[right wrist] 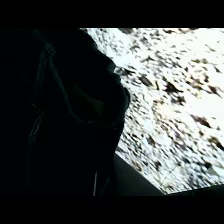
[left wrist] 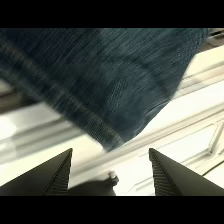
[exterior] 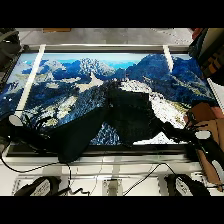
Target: Fold the clothes and pants, and hang the long-sleeved shirts on hangers.
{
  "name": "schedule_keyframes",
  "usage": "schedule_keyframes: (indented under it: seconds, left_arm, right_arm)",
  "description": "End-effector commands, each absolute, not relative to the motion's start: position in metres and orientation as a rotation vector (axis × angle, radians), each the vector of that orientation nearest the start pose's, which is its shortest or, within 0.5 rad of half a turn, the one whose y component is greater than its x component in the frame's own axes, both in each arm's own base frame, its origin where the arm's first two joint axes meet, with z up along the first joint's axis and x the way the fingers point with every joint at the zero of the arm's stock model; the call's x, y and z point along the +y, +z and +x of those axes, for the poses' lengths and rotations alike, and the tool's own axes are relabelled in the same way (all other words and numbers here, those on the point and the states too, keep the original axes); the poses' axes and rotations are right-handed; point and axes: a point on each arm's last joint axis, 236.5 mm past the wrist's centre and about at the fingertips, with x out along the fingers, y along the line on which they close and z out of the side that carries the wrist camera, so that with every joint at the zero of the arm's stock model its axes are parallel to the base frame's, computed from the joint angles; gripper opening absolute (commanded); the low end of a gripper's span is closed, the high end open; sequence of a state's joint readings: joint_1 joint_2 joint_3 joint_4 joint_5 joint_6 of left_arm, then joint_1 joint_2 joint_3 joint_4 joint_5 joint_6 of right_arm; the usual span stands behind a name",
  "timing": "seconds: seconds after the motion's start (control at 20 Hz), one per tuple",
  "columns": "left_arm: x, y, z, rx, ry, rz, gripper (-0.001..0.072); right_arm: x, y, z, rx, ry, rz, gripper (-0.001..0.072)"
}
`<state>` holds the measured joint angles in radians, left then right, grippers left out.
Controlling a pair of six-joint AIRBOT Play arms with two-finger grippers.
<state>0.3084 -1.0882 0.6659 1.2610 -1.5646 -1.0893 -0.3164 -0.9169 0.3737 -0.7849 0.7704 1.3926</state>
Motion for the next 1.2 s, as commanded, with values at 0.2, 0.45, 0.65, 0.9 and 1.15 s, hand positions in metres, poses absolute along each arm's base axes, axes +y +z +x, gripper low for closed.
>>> schedule_keyframes:
  seconds: [0.2,0.45,0.65,0.9,1.15]
  left_arm:
    - [-0.040,-0.074,0.135,1.811,-0.413,-0.342,0.0561]
    - [-0.051,-0.093,0.147,1.704,-0.409,-0.378,0.0561]
    - [-0.049,-0.100,0.150,1.679,-0.398,-0.362,0.0560]
    - [-0.029,-0.105,0.138,1.745,-0.325,-0.296,0.0561]
    - [-0.032,-0.103,0.135,1.761,-0.340,-0.308,0.0561]
  right_arm:
    - [0.028,-0.077,0.286,1.083,-0.033,0.808,0.0038]
    - [0.028,-0.076,0.286,1.082,-0.034,0.809,0.0038]
    - [0.028,-0.077,0.286,1.083,-0.034,0.810,0.0038]
    - [0.028,-0.076,0.286,1.085,-0.032,0.812,0.0038]
    - [0.028,-0.077,0.286,1.085,-0.033,0.812,0.0038]
